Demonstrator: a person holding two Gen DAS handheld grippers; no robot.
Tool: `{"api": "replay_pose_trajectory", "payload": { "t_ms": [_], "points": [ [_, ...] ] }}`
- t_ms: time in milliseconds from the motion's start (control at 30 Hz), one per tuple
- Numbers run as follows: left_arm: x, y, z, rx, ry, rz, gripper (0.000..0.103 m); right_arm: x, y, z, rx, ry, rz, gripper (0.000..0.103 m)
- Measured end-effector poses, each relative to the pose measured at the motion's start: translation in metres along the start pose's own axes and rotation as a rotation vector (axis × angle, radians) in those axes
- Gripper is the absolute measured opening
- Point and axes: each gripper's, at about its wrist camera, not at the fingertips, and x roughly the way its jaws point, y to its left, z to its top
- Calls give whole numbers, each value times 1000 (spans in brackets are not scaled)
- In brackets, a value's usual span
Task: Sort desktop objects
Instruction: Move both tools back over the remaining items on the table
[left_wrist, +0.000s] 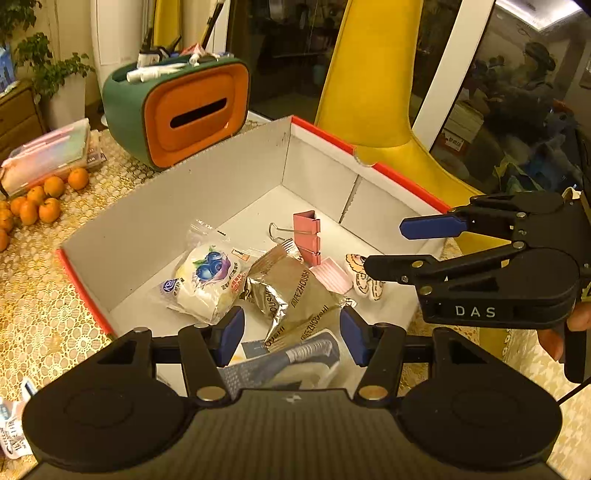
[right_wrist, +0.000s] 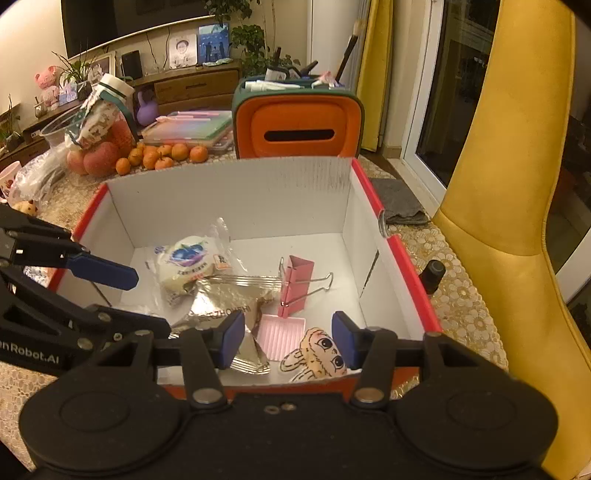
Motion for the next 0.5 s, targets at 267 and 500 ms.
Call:
{"api": "replay_pose_trajectory", "payload": {
  "t_ms": [267,500],
  "points": [
    [-35,-7,-13,-11,-64,10,56,-31,11,1,-5,-47,15,58],
    [-64,-14,-32,-25,-114,17,56,-55,23,-4,-7,-90,35,67]
  ]
}}
